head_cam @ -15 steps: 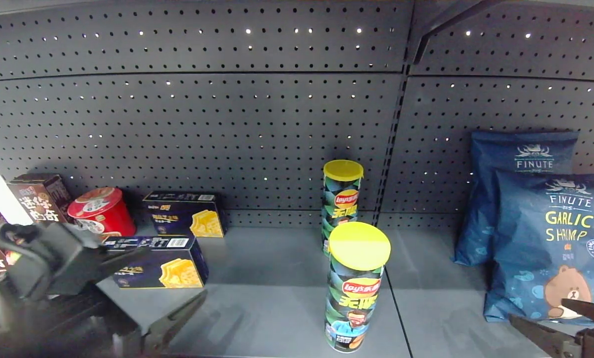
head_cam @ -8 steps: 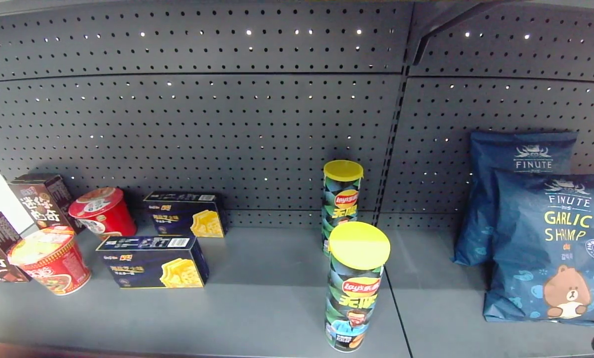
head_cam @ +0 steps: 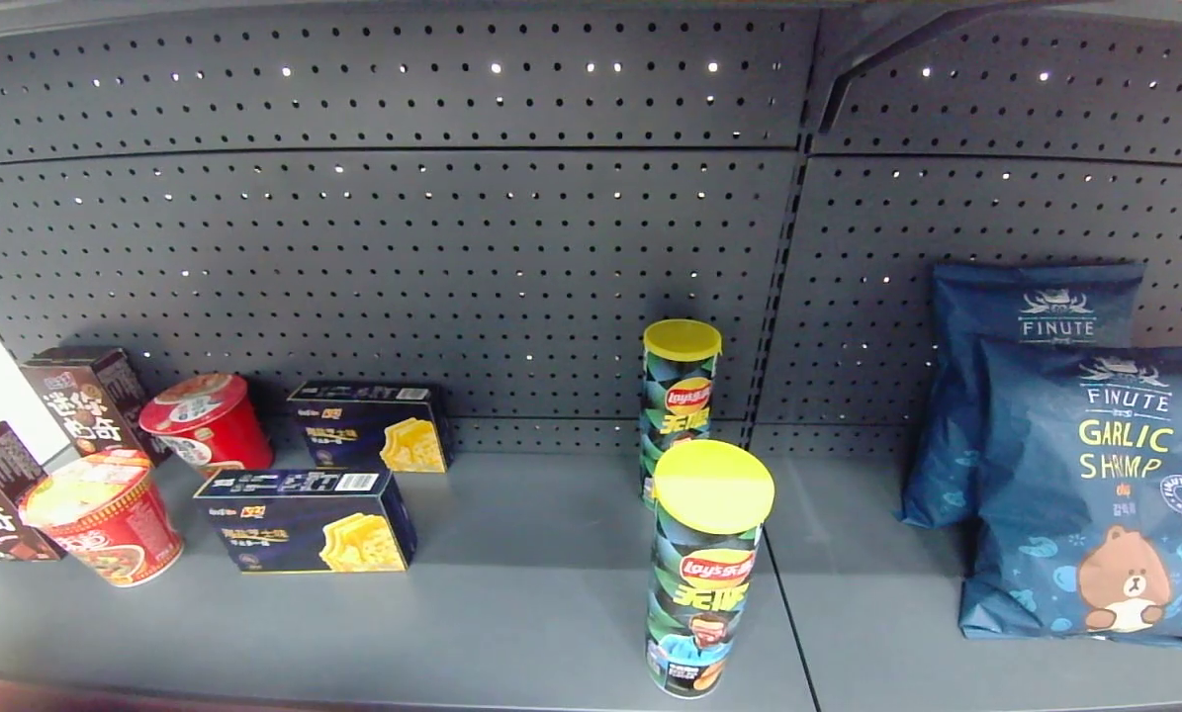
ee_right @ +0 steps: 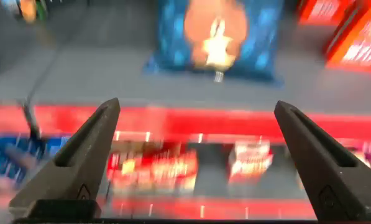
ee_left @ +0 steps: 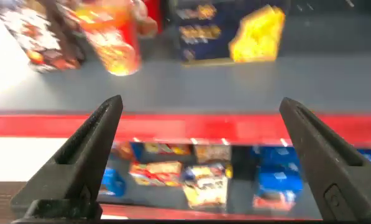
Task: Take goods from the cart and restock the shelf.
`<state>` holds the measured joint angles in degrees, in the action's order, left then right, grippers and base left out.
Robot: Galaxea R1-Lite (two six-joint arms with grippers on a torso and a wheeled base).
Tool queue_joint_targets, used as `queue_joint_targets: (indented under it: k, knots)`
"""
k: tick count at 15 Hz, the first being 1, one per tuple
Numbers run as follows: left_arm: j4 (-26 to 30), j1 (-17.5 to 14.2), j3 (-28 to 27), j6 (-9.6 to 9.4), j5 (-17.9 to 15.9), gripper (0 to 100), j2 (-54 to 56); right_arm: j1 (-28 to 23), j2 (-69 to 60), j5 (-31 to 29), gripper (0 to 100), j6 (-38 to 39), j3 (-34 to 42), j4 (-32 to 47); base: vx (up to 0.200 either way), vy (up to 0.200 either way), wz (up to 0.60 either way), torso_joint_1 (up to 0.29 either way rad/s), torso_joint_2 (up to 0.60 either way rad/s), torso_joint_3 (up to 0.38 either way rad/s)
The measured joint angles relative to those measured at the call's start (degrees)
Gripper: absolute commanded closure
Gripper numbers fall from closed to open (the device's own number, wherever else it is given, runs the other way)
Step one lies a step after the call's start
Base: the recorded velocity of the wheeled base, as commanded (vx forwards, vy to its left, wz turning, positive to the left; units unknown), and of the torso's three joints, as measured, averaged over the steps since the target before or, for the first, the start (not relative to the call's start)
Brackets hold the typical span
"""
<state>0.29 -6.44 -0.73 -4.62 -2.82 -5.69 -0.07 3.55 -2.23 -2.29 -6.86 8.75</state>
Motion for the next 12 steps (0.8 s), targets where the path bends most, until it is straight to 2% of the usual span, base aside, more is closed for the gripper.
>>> queue_joint_targets:
  k: [2,4,5,6,8,9,12]
  knots:
    - [-0.05,-0.09,0.52,1.58,-1.34,0,0.46,0.05,-2.07,-5.38,0,1.12,3.15,-8.29,0.0,0.0,0.0,0.0,0.0,0.0]
    - [0.02,-0.09,0.66,1.83,-1.5,0,0.66,0.07,-3.04,-9.81,0,2.4,4.96,-9.98,0.0,0.0,0.0,0.0,0.0,0.0]
    - [0.06,-0.09,0.73,1.8,-1.5,0,0.71,0.07,-3.25,-10.0,0,2.27,5.33,-10.08,0.0,0.0,0.0,0.0,0.0,0.0]
    - [0.04,-0.06,0.73,1.83,-1.52,0,0.74,0.07,-3.44,-7.24,0,2.24,5.49,-10.14,0.0,0.0,0.0,0.0,0.0,0.0]
    - [0.04,-0.04,0.73,1.83,-1.52,0,0.74,0.07,-3.57,2.41,0,3.19,5.68,-10.36,0.0,0.0,0.0,0.0,0.0,0.0]
    - [0.04,0.02,0.73,1.83,-1.5,0,0.77,0.07,-3.6,3.78,0,4.06,5.74,-10.36,0.0,0.0,0.0,0.0,0.0,0.0]
    - [0.04,0.0,0.73,2.05,-1.17,0,0.77,0.02,-3.64,-4.04,0,4.5,6.18,-10.09,0.0,0.0,0.0,0.0,0.0,0.0]
